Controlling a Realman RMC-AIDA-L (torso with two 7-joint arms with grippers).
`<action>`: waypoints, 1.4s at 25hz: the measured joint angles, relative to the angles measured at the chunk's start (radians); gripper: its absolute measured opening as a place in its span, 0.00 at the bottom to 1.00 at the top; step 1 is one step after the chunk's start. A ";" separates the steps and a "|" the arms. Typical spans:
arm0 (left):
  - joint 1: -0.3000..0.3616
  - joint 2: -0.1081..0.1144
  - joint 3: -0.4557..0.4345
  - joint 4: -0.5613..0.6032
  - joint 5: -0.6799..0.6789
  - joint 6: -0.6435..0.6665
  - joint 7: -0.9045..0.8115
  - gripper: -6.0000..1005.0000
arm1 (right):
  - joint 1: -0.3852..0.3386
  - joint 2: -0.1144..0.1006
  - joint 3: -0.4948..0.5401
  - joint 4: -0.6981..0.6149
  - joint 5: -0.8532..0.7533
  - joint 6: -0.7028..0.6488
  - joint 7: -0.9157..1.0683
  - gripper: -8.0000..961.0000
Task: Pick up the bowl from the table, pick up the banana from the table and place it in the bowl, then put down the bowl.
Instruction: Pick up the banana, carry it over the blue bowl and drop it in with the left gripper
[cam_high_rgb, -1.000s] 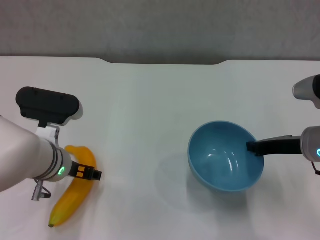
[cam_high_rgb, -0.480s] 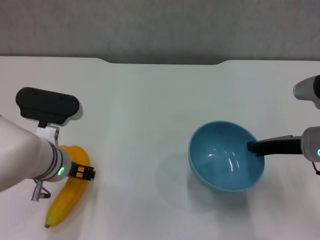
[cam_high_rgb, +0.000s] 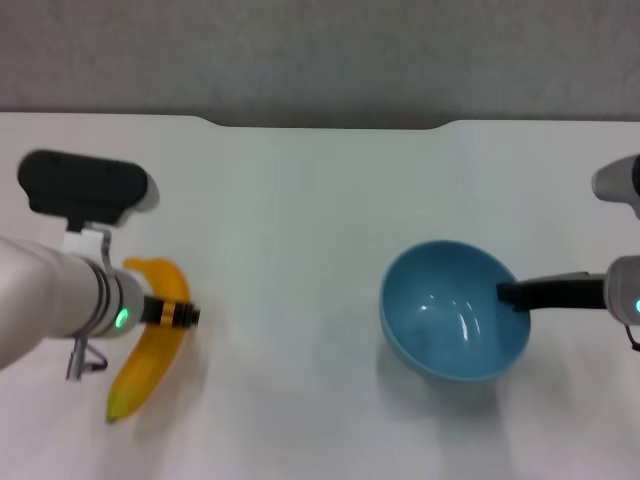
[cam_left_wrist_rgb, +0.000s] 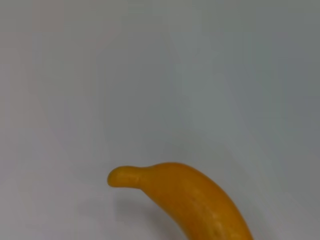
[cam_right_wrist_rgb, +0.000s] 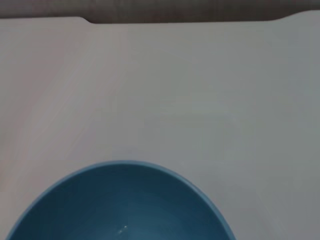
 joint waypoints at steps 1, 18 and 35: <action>0.010 0.002 -0.003 -0.031 0.002 -0.005 0.000 0.51 | 0.004 -0.001 -0.001 -0.001 0.005 0.000 -0.002 0.04; -0.022 -0.004 0.098 -0.274 -0.011 -0.121 0.001 0.51 | 0.252 0.000 -0.036 -0.333 0.208 -0.069 -0.114 0.04; -0.079 -0.006 0.205 -0.252 -0.106 -0.240 0.000 0.51 | 0.333 0.005 -0.133 -0.370 0.300 -0.103 -0.141 0.04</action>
